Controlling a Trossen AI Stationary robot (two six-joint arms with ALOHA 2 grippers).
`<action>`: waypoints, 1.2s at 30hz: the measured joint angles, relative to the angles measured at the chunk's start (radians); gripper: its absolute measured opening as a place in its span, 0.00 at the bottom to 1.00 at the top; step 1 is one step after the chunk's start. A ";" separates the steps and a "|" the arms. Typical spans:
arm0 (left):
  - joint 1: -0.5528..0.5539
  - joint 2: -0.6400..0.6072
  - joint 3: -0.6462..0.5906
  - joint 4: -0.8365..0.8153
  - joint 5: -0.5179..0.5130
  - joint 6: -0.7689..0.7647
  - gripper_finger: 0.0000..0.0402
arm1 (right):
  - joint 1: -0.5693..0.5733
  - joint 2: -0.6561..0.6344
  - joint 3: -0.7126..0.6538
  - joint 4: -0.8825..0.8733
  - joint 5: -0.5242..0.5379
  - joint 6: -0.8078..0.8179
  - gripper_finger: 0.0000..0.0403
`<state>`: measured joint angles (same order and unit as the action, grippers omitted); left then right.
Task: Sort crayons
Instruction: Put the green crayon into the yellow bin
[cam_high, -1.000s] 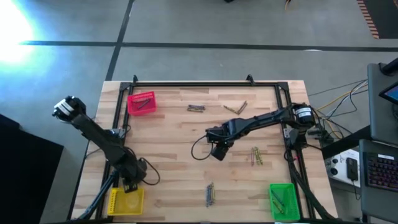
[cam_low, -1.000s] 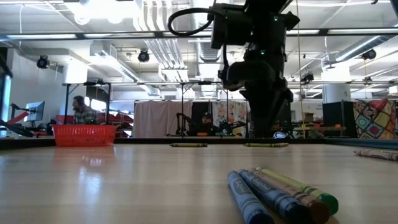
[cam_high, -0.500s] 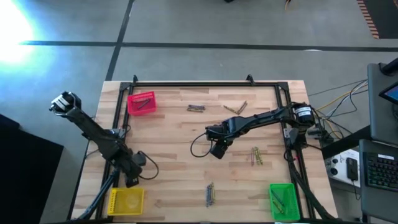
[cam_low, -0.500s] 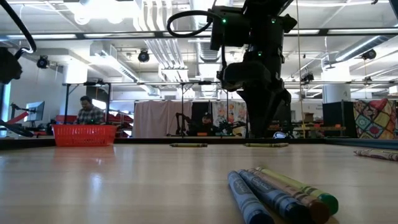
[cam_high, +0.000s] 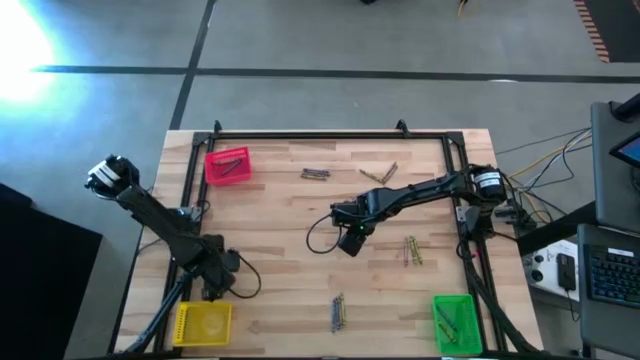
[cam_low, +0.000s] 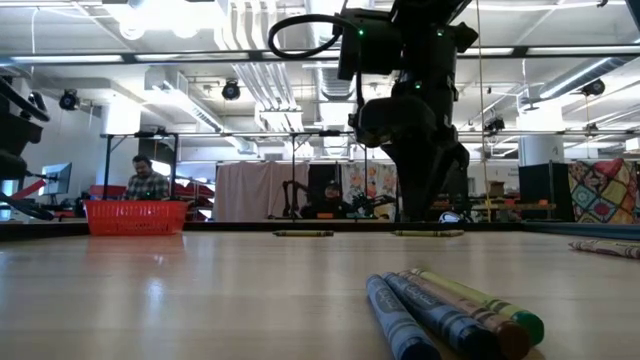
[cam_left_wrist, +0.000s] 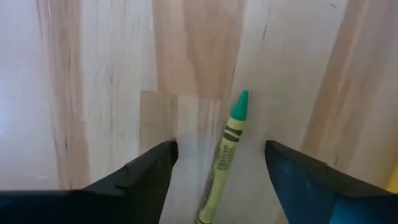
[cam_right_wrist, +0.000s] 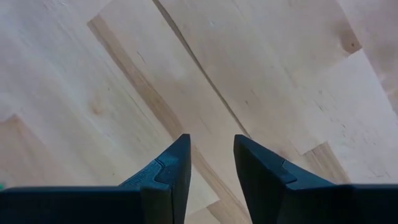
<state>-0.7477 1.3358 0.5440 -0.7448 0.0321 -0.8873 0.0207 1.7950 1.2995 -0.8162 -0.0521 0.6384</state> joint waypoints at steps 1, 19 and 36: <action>0.000 0.020 0.003 -0.002 -0.003 0.000 0.60 | 0.001 0.000 0.000 0.001 0.000 0.001 0.28; 0.002 -0.082 0.082 -0.130 0.013 -0.156 0.06 | 0.005 0.000 0.000 0.061 0.001 -0.008 0.19; -0.190 -0.024 0.409 -0.081 0.128 -0.180 0.02 | 0.011 0.000 0.000 0.103 0.003 -0.045 0.17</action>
<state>-0.9381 1.3120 0.9529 -0.8253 0.1605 -1.0675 0.0321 1.7950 1.2995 -0.7136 -0.0487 0.5936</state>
